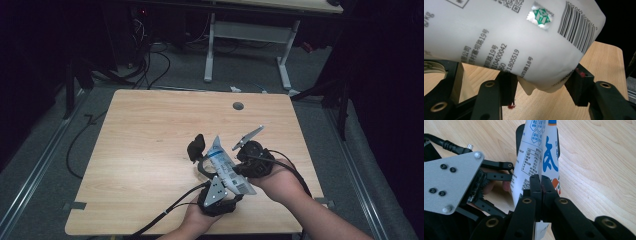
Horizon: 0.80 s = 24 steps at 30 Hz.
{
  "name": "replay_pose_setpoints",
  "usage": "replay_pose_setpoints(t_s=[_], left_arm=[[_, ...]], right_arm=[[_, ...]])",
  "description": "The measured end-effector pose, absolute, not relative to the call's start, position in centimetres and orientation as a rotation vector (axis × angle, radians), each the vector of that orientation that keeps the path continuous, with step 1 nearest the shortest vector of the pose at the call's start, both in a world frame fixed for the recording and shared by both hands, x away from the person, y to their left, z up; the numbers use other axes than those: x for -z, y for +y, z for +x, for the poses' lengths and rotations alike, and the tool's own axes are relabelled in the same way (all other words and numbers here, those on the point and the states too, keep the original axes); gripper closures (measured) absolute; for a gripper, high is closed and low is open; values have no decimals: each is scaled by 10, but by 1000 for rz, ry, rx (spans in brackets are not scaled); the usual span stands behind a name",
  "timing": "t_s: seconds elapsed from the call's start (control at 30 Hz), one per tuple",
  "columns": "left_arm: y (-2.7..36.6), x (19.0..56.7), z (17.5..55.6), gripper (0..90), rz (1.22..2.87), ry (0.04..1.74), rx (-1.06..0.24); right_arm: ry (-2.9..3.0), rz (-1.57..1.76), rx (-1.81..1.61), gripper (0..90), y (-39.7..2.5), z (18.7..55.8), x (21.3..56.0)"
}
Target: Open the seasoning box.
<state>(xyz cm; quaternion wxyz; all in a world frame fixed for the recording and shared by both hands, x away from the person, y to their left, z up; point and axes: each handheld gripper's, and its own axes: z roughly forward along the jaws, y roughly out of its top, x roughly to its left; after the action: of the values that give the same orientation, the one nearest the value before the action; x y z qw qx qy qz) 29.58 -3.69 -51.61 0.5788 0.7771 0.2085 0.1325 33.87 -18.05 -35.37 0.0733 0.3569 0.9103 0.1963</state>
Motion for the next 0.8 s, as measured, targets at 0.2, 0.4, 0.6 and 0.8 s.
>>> replay_pose_setpoints(t_s=[0.2, 0.4, 0.6, 0.8], left_arm=[[-36, 515, 293, 494, 1811, 493, -303], [-36, 515, 289, 504, 1812, 490, -310], [-36, 515, 288, 509, 1809, 495, -295], [-38, 516, 286, 513, 1814, 485, -306]], right_arm=[[2739, 1064, -582, 900, -179, 340, 354], [2741, 1067, -572, 900, -178, 342, 356], [2742, 1073, -566, 900, -177, 344, 357], [2750, 1071, -564, 900, -175, 344, 358]])
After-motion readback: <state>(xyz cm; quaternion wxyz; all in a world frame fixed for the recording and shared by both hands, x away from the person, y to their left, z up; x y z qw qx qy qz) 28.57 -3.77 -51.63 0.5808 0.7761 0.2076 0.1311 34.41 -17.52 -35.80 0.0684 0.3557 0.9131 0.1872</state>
